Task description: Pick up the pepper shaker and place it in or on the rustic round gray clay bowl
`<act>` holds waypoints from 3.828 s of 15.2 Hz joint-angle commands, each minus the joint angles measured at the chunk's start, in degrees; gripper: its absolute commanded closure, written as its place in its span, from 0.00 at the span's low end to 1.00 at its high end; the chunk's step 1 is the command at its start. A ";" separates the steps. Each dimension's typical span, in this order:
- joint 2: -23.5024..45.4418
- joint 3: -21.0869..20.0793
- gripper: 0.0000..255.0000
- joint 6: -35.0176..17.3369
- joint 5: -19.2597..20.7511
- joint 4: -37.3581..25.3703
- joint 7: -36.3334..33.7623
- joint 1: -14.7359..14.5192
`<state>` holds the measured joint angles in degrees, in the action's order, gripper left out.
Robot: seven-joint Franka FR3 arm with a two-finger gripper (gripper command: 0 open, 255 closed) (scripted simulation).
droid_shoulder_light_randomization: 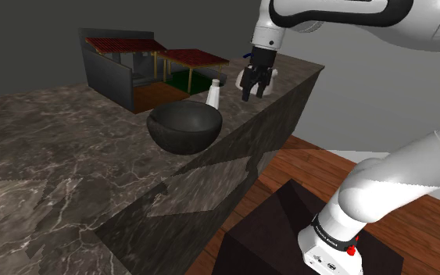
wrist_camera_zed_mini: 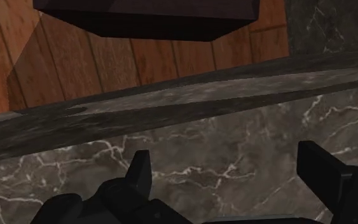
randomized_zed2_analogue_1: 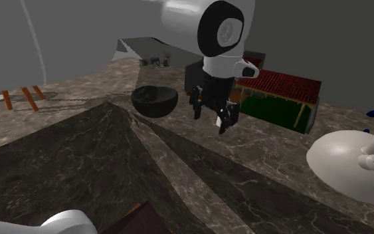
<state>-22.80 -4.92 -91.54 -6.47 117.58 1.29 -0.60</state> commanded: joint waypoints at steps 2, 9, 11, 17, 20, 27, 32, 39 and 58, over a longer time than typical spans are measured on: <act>5.31 -0.61 0.00 -1.25 0.00 -5.77 -0.30 -0.26; 18.50 -2.06 0.00 -1.37 0.80 -22.75 -1.46 -1.02; 22.21 -2.43 0.00 -0.81 1.20 -28.05 -1.83 -1.32; 21.43 -2.57 0.00 -5.64 1.08 -22.44 -1.68 -1.48; 21.30 -2.62 0.00 -6.89 1.05 -21.08 -1.65 -1.52; 21.31 -2.62 1.00 -6.87 1.05 -21.09 -1.65 -1.52; 21.31 -2.61 1.00 -6.87 1.05 -21.10 -1.64 -1.52; 21.74 -2.62 1.00 -4.48 1.14 -23.93 -1.88 -1.52; 28.46 -2.87 1.00 12.54 2.02 -47.71 -3.79 -1.85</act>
<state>5.29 -7.82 -80.10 -4.48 71.31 -2.49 -2.48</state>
